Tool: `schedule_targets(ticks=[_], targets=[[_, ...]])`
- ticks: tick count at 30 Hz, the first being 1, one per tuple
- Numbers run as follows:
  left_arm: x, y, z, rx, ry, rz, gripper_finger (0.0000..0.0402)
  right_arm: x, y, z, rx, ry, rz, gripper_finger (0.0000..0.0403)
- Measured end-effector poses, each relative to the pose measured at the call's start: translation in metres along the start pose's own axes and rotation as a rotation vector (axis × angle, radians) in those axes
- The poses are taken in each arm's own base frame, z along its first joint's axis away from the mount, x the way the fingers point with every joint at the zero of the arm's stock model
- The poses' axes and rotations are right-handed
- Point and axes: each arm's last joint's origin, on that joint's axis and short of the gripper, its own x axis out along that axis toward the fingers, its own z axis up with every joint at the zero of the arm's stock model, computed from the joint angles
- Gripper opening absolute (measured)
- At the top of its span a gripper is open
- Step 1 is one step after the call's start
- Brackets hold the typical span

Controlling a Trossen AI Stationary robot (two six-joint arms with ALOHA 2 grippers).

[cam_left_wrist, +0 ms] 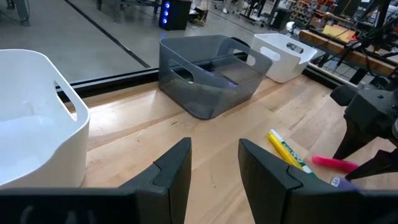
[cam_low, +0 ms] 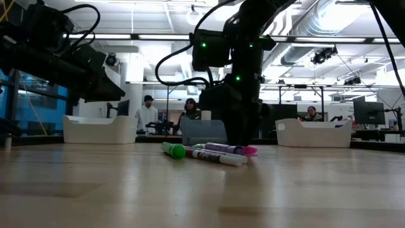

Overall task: Pick & Place Markers
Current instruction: Put the pink pen into the right white bin

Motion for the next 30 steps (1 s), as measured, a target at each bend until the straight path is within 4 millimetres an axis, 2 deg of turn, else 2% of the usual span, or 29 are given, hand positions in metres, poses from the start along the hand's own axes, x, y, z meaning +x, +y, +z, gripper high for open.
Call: schedule_targets(ticks=[15, 21, 30], targets=[[0.0, 0.0, 0.0, 0.0, 0.0, 0.0, 0.0131, 0.001, 0.0, 0.0, -0.042, 0.007, 0.006, 0.0037], [0.0, 0.0, 0.0, 0.0, -0.001, 0.0, 0.0131, 0.0, -0.001, -0.002, -0.058, 0.018, -0.004, 0.004], [0.0, 0.0, 0.0, 0.0, -0.001, 0.0, 0.0131, -0.014, -0.006, -0.005, -0.084, 0.024, -0.024, 0.0033]])
